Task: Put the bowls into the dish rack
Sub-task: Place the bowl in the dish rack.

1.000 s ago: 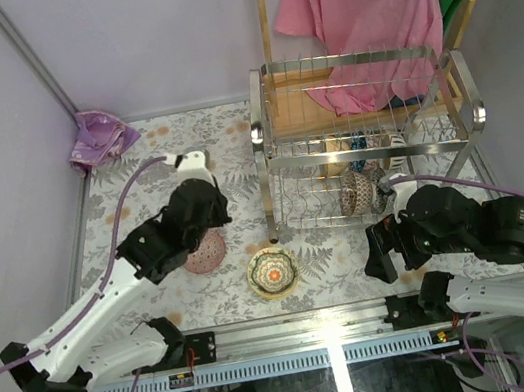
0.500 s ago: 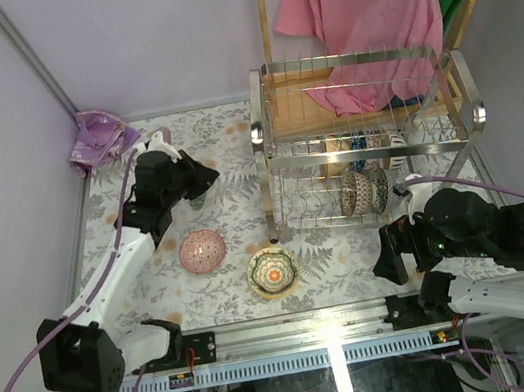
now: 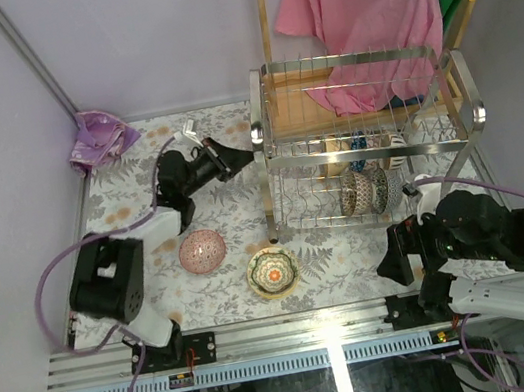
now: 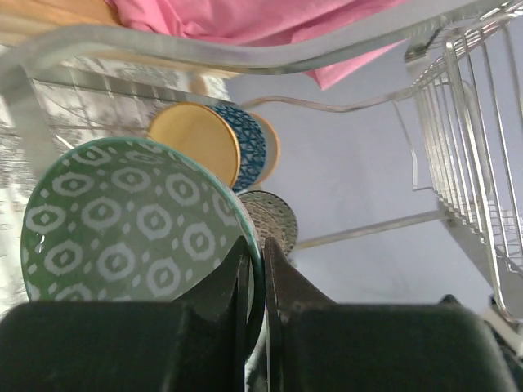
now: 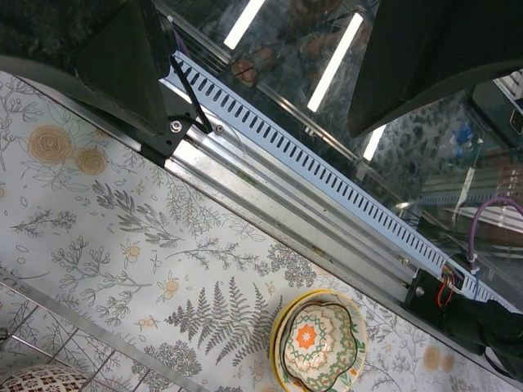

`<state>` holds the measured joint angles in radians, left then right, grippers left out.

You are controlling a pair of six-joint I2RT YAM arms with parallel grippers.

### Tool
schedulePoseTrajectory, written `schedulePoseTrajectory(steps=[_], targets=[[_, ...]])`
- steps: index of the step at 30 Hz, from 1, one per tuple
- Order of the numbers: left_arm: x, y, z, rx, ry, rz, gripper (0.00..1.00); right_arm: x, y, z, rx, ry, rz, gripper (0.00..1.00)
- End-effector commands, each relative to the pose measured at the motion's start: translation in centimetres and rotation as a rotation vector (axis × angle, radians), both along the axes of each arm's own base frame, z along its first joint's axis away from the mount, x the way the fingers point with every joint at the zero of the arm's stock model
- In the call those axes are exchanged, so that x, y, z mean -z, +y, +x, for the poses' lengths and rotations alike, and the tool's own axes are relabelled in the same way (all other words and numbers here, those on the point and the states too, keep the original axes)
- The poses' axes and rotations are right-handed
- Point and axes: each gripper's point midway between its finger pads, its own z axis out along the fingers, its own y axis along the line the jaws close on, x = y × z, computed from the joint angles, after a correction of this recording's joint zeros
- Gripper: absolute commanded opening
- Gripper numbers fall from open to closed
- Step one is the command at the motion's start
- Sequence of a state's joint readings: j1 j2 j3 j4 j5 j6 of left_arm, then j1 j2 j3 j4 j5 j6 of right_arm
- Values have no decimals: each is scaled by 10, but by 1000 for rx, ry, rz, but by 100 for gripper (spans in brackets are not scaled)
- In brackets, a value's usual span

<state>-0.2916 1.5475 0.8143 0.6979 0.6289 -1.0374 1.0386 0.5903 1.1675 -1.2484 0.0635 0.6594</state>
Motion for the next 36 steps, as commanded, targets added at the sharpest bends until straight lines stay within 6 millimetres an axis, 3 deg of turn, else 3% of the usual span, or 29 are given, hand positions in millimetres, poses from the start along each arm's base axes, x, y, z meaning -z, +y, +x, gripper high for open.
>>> schedulePoseTrajectory(steps=[1, 9, 19, 28, 36], targets=[[-53, -11, -15, 166, -156, -272, 0, 2, 0, -9, -55, 18, 1, 99], [-54, -36, 1, 204, -153, -335, 0, 0, 7, -5, -66, 5, 6, 99], [-32, -81, 13, 275, -111, -369, 0, 3, 8, -5, -74, 2, 8, 99], [-21, -101, 23, 293, -88, -410, 0, 7, 7, -6, -77, 3, 4, 99], [-5, -105, 34, 269, -43, -438, 0, 6, 7, -6, -81, 0, 5, 99]])
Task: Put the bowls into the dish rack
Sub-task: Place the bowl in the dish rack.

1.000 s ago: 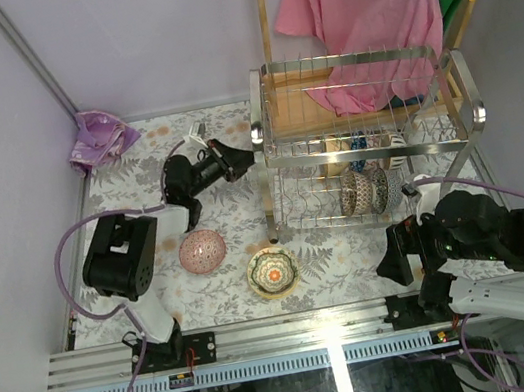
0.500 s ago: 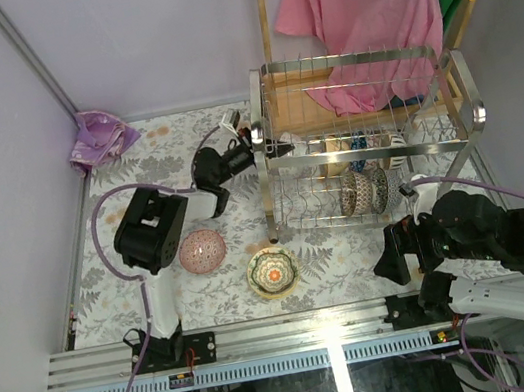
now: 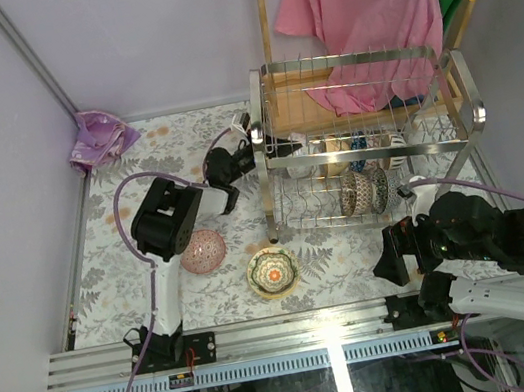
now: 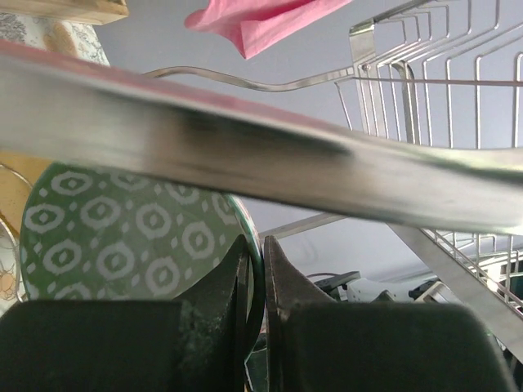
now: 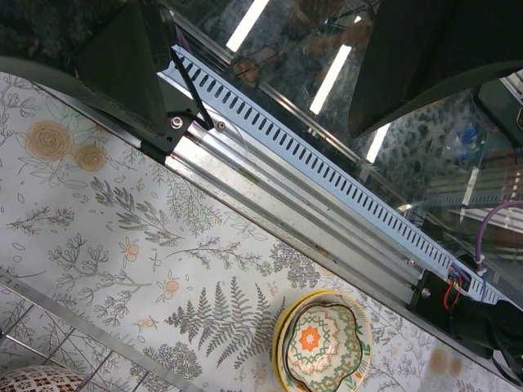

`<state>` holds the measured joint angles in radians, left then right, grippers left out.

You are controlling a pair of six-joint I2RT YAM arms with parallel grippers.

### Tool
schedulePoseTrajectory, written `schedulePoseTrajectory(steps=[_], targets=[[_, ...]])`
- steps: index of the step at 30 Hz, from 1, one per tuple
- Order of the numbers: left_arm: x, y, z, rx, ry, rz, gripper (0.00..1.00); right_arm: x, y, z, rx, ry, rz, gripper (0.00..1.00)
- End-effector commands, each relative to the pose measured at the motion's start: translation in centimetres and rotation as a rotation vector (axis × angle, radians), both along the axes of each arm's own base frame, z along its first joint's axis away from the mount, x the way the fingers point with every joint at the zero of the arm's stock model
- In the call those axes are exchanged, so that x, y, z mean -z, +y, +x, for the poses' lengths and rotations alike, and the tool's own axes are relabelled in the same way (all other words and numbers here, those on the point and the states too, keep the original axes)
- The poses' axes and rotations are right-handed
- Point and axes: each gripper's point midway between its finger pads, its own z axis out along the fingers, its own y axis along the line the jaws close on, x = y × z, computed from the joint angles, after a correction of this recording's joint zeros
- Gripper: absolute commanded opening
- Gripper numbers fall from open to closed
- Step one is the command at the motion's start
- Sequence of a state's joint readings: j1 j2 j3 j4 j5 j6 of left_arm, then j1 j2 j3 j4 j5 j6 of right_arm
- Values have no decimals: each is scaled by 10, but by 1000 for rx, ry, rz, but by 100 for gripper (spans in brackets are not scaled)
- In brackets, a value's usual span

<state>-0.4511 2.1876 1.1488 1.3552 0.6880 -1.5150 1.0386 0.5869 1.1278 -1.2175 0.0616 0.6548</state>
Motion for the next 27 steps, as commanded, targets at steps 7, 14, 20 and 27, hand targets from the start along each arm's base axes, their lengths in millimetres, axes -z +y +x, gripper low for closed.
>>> schedulePoseTrajectory(steps=[7, 14, 20, 27], targets=[[-15, -6, 7, -45, -75, -56, 0, -2, 2, -8, -81, -7, 11, 99], [4, -13, 13, -52, -50, -38, 0, 0, 0, -9, -81, -10, 11, 99], [21, -16, 21, -70, -25, -3, 0, 1, -1, -10, -86, -14, 8, 99], [39, -19, 28, -103, 3, 71, 0, 1, -2, -10, -88, -20, 14, 99]])
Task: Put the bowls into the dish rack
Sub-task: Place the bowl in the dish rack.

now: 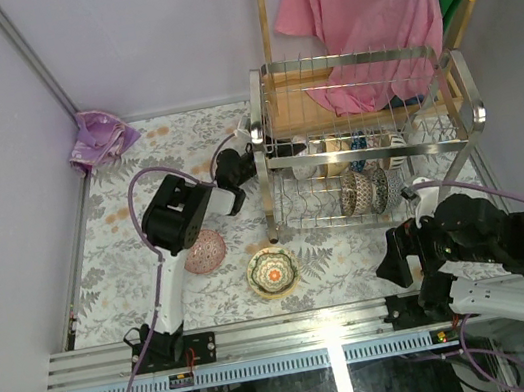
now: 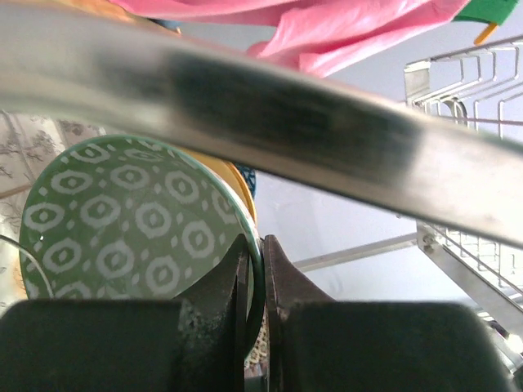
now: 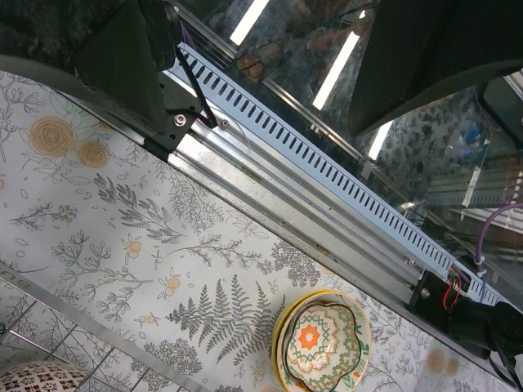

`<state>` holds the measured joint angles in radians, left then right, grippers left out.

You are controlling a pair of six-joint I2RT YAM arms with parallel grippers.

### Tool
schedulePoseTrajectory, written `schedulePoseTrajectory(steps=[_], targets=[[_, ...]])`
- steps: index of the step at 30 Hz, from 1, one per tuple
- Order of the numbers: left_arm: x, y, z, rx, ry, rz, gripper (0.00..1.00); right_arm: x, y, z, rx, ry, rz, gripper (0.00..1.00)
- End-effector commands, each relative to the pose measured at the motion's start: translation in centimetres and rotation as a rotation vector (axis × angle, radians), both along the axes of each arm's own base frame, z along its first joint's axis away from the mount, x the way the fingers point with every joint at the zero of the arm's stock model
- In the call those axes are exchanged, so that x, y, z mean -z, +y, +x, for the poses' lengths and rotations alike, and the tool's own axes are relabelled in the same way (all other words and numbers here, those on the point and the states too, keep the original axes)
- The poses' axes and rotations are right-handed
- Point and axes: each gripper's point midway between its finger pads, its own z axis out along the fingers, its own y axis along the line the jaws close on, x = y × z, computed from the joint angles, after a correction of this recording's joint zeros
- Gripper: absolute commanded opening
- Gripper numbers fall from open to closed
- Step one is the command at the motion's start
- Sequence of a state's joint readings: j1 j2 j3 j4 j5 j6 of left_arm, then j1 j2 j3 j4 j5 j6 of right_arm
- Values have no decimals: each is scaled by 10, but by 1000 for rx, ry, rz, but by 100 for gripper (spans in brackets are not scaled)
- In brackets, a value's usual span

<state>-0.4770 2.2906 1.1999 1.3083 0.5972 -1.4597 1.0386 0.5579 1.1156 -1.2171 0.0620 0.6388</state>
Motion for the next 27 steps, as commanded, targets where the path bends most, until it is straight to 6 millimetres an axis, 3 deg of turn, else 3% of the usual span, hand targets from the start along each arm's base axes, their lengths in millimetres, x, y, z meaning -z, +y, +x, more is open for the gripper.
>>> schedulePoseTrajectory(steps=[1, 9, 14, 23, 27], targets=[[-1, -4, 8, -35, -45, 42, 0, 0, 2, -9, -81, -3, 7, 99], [19, -6, 13, -57, -20, 211, 0, 2, -3, -12, -76, -4, 15, 99], [19, -8, 9, -55, -20, 327, 3, 1, -4, -12, -75, -7, 17, 99], [16, 0, 2, -73, -21, 441, 35, -1, -7, -14, -73, -10, 27, 99], [7, -3, -4, -74, -44, 473, 38, -2, -8, -15, -67, -10, 35, 99]])
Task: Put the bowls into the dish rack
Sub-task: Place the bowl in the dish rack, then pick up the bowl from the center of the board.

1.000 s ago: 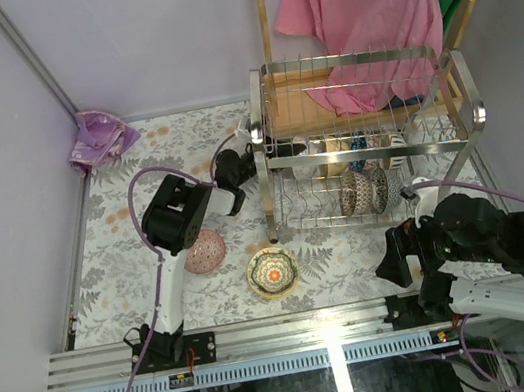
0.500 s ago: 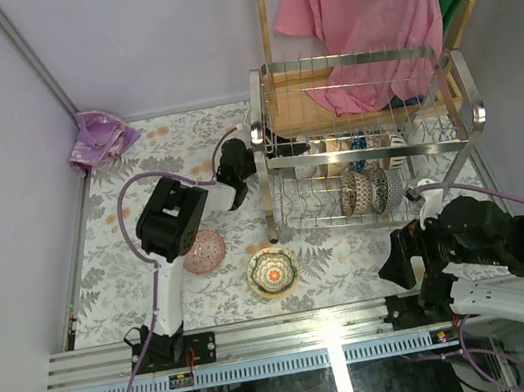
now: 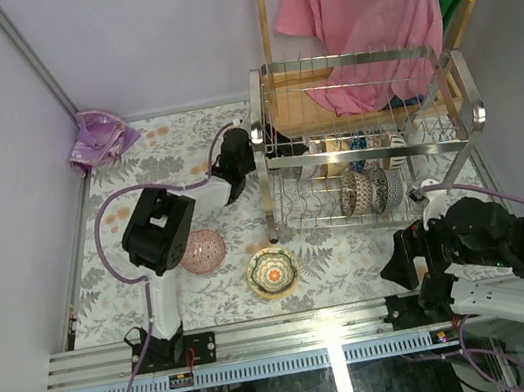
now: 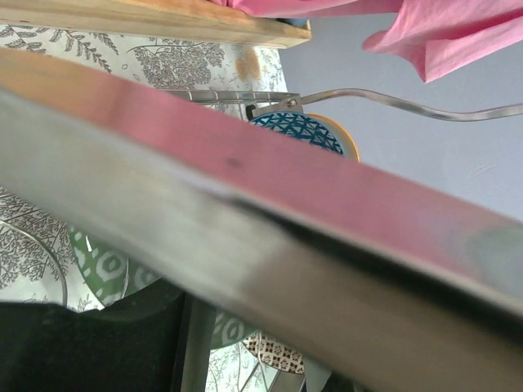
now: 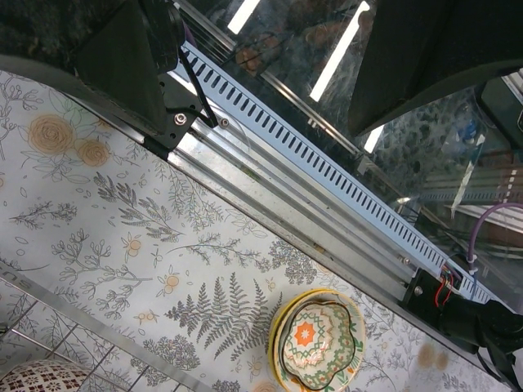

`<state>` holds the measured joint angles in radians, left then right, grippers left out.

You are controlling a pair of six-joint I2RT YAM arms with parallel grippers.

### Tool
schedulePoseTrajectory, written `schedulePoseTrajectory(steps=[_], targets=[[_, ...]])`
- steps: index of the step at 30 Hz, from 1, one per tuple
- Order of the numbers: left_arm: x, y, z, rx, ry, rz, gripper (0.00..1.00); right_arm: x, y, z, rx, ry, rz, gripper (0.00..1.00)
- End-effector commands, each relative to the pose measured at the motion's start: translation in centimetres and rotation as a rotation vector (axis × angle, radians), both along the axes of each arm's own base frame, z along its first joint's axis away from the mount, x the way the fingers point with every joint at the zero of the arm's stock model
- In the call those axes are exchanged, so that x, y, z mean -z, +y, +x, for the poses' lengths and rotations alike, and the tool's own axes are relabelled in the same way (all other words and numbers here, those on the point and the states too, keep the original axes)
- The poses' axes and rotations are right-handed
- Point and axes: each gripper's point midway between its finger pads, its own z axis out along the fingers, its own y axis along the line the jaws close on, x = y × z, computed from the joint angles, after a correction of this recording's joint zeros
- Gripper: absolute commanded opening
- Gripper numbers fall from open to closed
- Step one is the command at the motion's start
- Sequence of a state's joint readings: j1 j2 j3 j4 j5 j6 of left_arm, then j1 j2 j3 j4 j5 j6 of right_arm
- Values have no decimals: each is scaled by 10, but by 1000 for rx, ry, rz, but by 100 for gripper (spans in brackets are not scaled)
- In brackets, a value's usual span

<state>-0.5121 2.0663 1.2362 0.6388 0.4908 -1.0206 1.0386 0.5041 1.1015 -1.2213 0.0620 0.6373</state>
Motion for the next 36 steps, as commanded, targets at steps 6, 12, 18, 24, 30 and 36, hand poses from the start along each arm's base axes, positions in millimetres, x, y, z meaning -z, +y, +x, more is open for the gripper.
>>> schedulePoseTrajectory(steps=[6, 12, 18, 24, 30, 36], targets=[[-29, 8, -14, -14, -53, 73, 45, -5, -4, -12, -63, 7, 13, 99], [-49, 16, -27, -6, -83, 94, 47, -6, -6, -14, -58, 10, 20, 99], [-44, 39, -53, -41, -36, 158, 47, -8, -5, -14, -61, 9, 27, 99], [-50, 73, -85, -100, -25, 249, 47, -9, -2, -14, -70, 9, 27, 99], [-53, 118, -118, -180, -8, 388, 47, -14, 0, -14, -77, 7, 42, 99], [-37, 177, -153, -311, 63, 600, 47, -19, -2, -15, -72, 2, 53, 99]])
